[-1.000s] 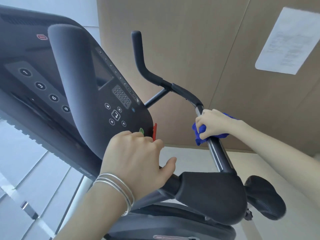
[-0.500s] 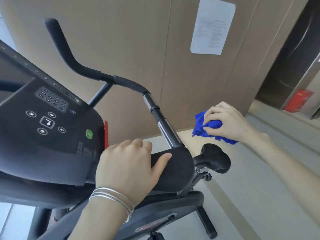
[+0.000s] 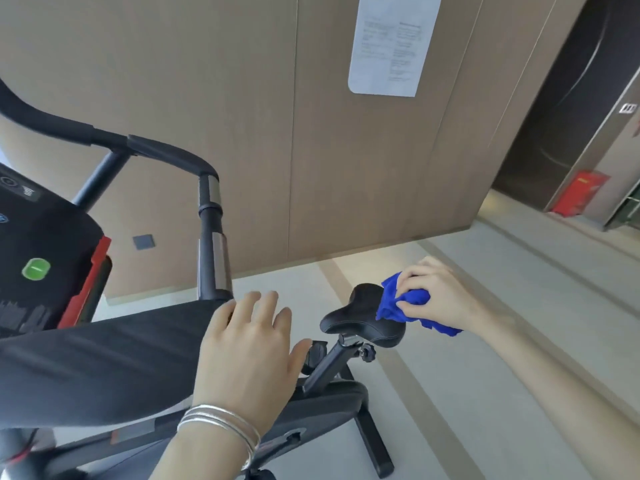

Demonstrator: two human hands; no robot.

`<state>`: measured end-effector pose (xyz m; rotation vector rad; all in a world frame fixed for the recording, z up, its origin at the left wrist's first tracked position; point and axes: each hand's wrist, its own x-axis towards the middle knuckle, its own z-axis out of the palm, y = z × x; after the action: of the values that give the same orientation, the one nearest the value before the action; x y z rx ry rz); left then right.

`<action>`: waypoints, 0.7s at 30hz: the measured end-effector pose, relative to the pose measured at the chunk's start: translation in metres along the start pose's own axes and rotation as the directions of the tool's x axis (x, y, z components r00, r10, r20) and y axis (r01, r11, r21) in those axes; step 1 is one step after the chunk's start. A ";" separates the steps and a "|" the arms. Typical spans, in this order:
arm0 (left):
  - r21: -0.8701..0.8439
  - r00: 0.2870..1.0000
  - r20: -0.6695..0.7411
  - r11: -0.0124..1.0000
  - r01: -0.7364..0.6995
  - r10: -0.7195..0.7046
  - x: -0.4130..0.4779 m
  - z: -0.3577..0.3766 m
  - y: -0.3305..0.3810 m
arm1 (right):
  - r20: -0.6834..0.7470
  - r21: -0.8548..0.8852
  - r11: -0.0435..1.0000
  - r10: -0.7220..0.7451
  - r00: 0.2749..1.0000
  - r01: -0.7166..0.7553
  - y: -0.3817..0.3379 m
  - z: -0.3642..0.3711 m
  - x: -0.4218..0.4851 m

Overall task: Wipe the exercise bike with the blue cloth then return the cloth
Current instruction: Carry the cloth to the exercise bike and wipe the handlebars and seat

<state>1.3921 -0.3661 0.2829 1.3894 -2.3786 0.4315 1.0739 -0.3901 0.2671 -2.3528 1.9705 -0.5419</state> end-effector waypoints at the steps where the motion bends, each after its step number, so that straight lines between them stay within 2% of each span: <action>1: -0.013 1.000 -0.004 1.000 -0.006 0.006 0.002 0.011 0.016 | 0.004 0.009 1.000 -0.019 1.000 0.019 0.010 0.005 -0.002; 6: -0.059 0.988 0.138 0.995 0.080 -0.071 0.014 0.063 0.062 | 0.030 0.052 0.994 -0.097 0.995 0.095 0.044 0.023 -0.003; 12: -0.056 0.974 0.176 0.986 0.156 -0.144 0.026 0.094 0.060 | -0.013 0.105 0.981 -0.161 0.987 0.161 0.064 0.041 0.014; 17: -0.080 0.964 0.232 0.985 0.151 -0.129 0.040 0.121 0.058 | -0.007 0.093 0.978 -0.187 0.982 0.187 0.075 0.072 0.034; 21: -0.119 0.956 0.274 0.982 0.144 -0.107 0.054 0.147 0.048 | 0.058 0.169 0.975 -0.155 0.986 0.143 0.086 0.103 0.061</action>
<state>1.3038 -0.4483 0.1725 1.6094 -2.4522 0.0448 1.0289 -0.4863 0.1647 -2.3945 1.6603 -0.5927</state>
